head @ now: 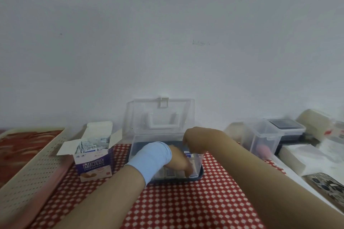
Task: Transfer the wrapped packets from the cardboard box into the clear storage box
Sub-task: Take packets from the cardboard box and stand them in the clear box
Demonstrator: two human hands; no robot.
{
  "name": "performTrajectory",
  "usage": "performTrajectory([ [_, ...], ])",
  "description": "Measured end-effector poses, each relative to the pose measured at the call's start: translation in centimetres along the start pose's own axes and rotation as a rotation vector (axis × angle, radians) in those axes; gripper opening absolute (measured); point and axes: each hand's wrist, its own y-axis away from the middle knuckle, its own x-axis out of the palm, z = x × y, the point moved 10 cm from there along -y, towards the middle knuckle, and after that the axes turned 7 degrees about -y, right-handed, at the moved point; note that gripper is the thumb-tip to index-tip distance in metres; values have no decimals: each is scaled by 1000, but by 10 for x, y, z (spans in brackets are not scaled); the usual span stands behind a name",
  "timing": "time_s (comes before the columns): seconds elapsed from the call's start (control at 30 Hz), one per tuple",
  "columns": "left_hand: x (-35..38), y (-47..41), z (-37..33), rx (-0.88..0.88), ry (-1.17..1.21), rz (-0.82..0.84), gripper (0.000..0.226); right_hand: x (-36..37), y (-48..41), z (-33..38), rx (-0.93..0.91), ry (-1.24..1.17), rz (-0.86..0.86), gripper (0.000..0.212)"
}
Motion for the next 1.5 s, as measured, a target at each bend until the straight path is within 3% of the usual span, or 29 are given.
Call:
performTrajectory([
  [0.13,-2,-3,-2,23,-9,-33,71,-12,6,0,36,3,-55,23],
  [0.27,-6,12,-12,125,-10,-67,68,4,9,4,52,37,13,10],
  [0.5,-45,64,13,215,122,-243,41,-32,23,6,27,-152,-55,22],
  [0.6,-63,91,47,191,196,-371,34,-66,33,13,12,-140,-184,35],
  [0.73,-81,128,99,136,297,-590,28,-101,47,45,-55,-201,-359,35],
  [0.83,-83,147,136,54,362,-735,25,-101,48,85,-164,-343,-341,36],
  [0.9,-76,153,148,17,350,-765,24,-87,36,94,-144,-296,-275,34],
  [1.07,-58,130,91,147,274,-630,29,-29,12,59,3,-3,0,29],
  [1.17,-44,105,52,176,177,-473,26,-3,13,43,25,26,104,35],
  [1.33,-28,79,39,94,81,-317,40,15,17,43,13,6,170,28],
  [1.5,-25,73,36,71,25,-244,46,9,9,37,10,-72,105,26],
])
